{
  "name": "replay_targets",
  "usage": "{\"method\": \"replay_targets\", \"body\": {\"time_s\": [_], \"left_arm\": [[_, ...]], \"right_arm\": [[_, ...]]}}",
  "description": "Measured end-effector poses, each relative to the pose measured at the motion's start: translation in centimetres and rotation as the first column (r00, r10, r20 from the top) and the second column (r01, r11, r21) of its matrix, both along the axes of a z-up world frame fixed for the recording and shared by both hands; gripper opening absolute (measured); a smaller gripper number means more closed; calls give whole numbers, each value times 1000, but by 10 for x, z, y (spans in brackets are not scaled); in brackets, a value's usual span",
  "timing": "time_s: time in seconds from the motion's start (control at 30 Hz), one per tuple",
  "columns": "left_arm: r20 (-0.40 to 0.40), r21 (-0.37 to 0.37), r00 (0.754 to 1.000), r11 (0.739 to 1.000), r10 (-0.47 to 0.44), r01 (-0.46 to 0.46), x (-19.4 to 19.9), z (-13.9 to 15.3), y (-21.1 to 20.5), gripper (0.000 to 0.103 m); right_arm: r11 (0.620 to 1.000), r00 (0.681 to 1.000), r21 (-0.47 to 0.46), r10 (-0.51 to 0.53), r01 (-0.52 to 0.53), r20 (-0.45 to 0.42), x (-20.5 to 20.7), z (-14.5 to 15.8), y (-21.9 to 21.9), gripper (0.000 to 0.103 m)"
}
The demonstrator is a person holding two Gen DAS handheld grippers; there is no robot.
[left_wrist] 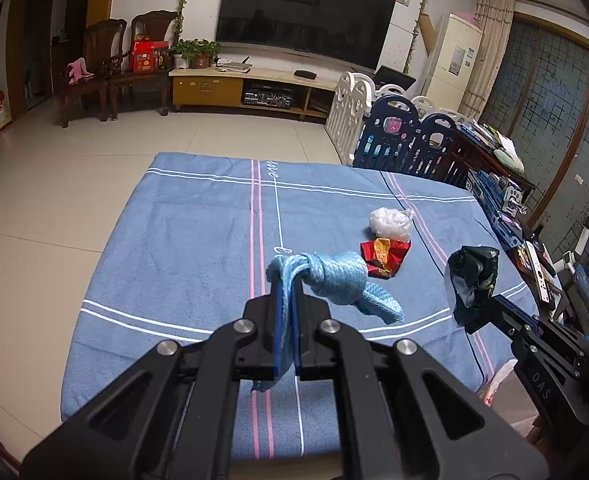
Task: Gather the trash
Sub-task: 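Grasp the dark green bag with the right tool while the left tool holds the cloth, then carry the cloth and green bag over the pink bin and open both tools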
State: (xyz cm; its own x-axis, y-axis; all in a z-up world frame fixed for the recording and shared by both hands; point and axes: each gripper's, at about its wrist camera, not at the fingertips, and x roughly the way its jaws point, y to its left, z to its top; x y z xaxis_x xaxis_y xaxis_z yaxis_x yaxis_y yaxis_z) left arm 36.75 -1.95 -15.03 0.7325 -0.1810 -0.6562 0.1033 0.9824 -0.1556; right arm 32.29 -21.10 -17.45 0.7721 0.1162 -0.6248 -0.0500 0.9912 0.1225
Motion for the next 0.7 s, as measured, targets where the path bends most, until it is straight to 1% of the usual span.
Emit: {"method": "replay_targets", "body": {"time_s": [0.2, 0.33, 0.4, 0.43, 0.5, 0.53, 0.57, 0.63, 0.67, 0.7], "left_arm": [[-11, 13, 1000, 1000, -27, 27, 0, -2, -9, 5], [-12, 28, 998, 997, -67, 67, -2, -3, -22, 5], [-8, 14, 994, 994, -107, 107, -4, -4, -33, 5], [-2, -5, 990, 990, -143, 143, -6, -3, -41, 5], [9, -22, 976, 976, -216, 217, -12, -3, -58, 5], [13, -22, 966, 965, -260, 260, -16, -3, -70, 5], [13, -22, 947, 947, -320, 320, -21, -3, -86, 5], [-10, -36, 892, 892, -451, 451, -33, -10, -123, 5], [-22, -43, 869, 868, -495, 494, -38, -14, -138, 5], [-41, -52, 831, 832, -554, 552, -47, -20, -160, 5]], "right_arm": [[1000, 1000, 7, -7, 7, 0, 1, 3, -5, 6], [999, 1000, 23, -23, 22, 16, -5, 9, -15, 6], [999, 999, 32, -36, 35, 35, -14, 17, -26, 6], [997, 997, 59, -56, 53, 61, -26, 26, -38, 6], [994, 993, 78, -84, 78, 81, -47, 34, -57, 6], [993, 992, 79, -94, 88, 80, -60, 36, -67, 6], [992, 992, 74, -109, 104, 69, -79, 35, -82, 6], [990, 992, 62, -126, 124, 30, -107, 29, -104, 6], [989, 990, 52, -137, 136, 17, -119, 26, -112, 6], [987, 988, 37, -156, 155, 6, -133, 23, -123, 6]]}}
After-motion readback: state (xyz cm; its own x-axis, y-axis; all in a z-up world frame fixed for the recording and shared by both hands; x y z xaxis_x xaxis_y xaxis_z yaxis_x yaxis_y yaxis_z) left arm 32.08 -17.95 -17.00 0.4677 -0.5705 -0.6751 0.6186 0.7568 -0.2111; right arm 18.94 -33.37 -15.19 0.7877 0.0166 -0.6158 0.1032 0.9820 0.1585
